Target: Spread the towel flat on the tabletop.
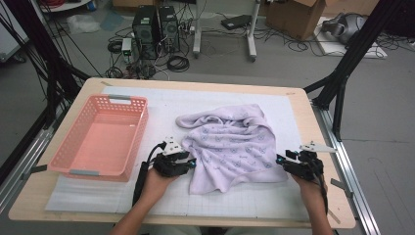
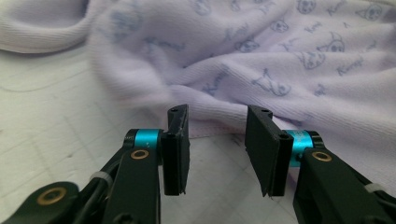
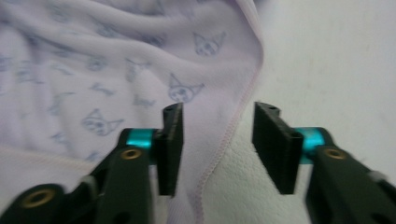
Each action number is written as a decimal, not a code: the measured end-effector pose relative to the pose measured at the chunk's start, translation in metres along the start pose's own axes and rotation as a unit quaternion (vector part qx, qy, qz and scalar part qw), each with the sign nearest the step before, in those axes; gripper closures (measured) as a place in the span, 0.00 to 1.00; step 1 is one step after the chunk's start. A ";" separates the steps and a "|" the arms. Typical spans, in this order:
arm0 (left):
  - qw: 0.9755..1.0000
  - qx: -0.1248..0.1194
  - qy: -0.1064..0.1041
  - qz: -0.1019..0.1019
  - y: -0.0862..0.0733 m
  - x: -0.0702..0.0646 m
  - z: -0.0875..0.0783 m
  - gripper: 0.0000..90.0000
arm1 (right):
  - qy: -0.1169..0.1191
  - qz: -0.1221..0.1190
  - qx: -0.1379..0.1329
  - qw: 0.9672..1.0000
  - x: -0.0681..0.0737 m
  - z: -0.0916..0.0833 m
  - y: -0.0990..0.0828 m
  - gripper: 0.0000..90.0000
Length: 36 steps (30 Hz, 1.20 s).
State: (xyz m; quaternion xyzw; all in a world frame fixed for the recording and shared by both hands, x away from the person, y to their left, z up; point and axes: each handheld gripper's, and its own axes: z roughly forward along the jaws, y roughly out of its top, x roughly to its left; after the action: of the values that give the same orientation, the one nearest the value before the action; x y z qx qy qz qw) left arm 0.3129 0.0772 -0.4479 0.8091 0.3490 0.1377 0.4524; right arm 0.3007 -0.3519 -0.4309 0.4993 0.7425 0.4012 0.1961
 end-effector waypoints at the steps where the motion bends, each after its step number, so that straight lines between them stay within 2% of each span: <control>1: 1.000 0.004 -0.001 0.001 0.001 -0.001 0.002 0.64 | 0.000 0.003 0.011 1.000 0.001 0.007 0.000 0.52; 4: 1.000 0.012 -0.001 0.008 0.003 -0.008 0.008 0.56 | 0.002 -0.015 0.041 0.999 0.007 0.022 0.000 0.53; 6: 1.000 0.025 -0.004 0.019 0.003 -0.012 0.012 0.50 | -0.008 -0.041 0.055 0.998 0.013 0.027 0.000 0.54; 7: 0.999 0.031 -0.001 0.027 0.004 -0.014 0.012 0.50 | -0.009 -0.050 0.055 0.997 0.015 0.027 0.000 0.58; 9: 0.999 0.031 0.004 0.026 0.004 -0.016 0.014 0.50 | -0.001 -0.057 0.056 0.997 0.017 0.027 0.000 0.69; 10: 0.999 0.031 0.004 0.026 0.004 -0.016 0.014 0.51 | 0.006 -0.057 0.057 0.997 0.018 0.026 0.000 0.78; 11: 0.999 0.033 0.015 0.035 0.005 -0.020 0.015 0.54 | 0.013 -0.060 0.059 0.996 0.018 0.026 0.000 0.88; 12: 0.998 0.033 0.014 0.045 0.004 -0.022 0.015 0.62 | 0.016 -0.064 0.061 0.996 0.019 0.025 0.001 0.90; 13: 0.998 0.033 0.016 0.057 0.004 -0.024 0.015 0.78 | 0.007 -0.073 0.059 0.996 0.019 0.025 0.001 0.91; 14: 0.997 0.031 0.026 0.062 0.004 -0.026 0.015 0.92 | -0.012 -0.080 0.056 0.995 0.019 0.023 0.002 0.92; 15: 0.997 0.032 0.037 0.064 0.004 -0.025 0.014 0.99 | -0.027 -0.080 0.046 0.995 0.017 0.021 0.002 0.92; 16: 0.997 0.032 0.043 0.058 0.004 -0.022 0.013 0.99 | -0.043 -0.076 0.035 0.996 0.014 0.017 0.002 0.92; 19: 0.998 0.028 0.061 0.020 0.002 -0.005 0.004 0.99 | -0.094 -0.063 0.004 0.994 0.005 0.004 0.001 0.92; 20: 0.998 0.023 0.065 0.007 0.001 0.002 -0.001 0.99 | -0.104 -0.055 -0.002 0.993 0.002 0.000 0.000 0.92; 21: 0.998 0.016 0.066 -0.008 -0.001 0.008 -0.005 0.99 | -0.104 -0.041 -0.005 0.994 -0.002 -0.002 -0.001 0.91; 23: 0.998 0.003 0.060 -0.028 -0.002 0.014 -0.012 0.99 | -0.076 -0.009 -0.003 0.997 -0.009 -0.002 -0.004 0.86; 24: 0.998 0.003 0.060 -0.028 -0.002 0.014 -0.012 0.98 | -0.076 -0.009 -0.003 0.997 -0.009 -0.002 -0.004 0.86; 25: 0.998 -0.002 0.055 -0.041 -0.002 0.015 -0.013 0.90 | -0.067 -0.008 0.007 0.998 -0.010 -0.002 -0.005 0.76; 27: 0.998 -0.001 0.040 -0.053 -0.001 0.013 -0.010 0.79 | -0.065 -0.004 -0.008 0.998 -0.009 -0.006 -0.004 0.72; 29: 0.998 0.007 0.019 -0.055 -0.001 0.011 -0.006 0.67 | -0.061 -0.001 -0.024 0.998 -0.009 -0.011 -0.003 0.70; 30: 0.998 0.007 0.019 -0.055 -0.001 0.011 -0.006 0.63 | -0.056 -0.001 -0.028 0.998 -0.008 -0.013 -0.002 0.69; 31: 0.999 0.018 0.002 -0.051 0.000 0.005 0.000 0.59 | -0.056 -0.005 -0.030 0.998 -0.007 -0.015 -0.003 0.69; 32: 0.999 0.018 0.002 -0.051 0.000 0.005 0.000 0.56 | -0.057 -0.007 -0.029 0.998 -0.007 -0.015 -0.003 0.69; 34: 0.999 0.028 0.001 -0.038 0.002 -0.004 0.008 0.53 | -0.051 -0.008 -0.028 0.998 -0.007 -0.014 -0.004 0.69; 36: 0.999 0.026 0.004 -0.033 0.003 -0.007 0.011 0.51 | -0.050 -0.005 -0.027 0.998 -0.007 -0.014 -0.005 0.69</control>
State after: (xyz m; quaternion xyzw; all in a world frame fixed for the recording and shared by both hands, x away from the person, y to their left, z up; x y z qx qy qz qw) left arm 0.3151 0.0647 -0.4503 0.8080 0.3808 0.1168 0.4341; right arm 0.2916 -0.3645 -0.4271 0.5098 0.7229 0.3948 0.2482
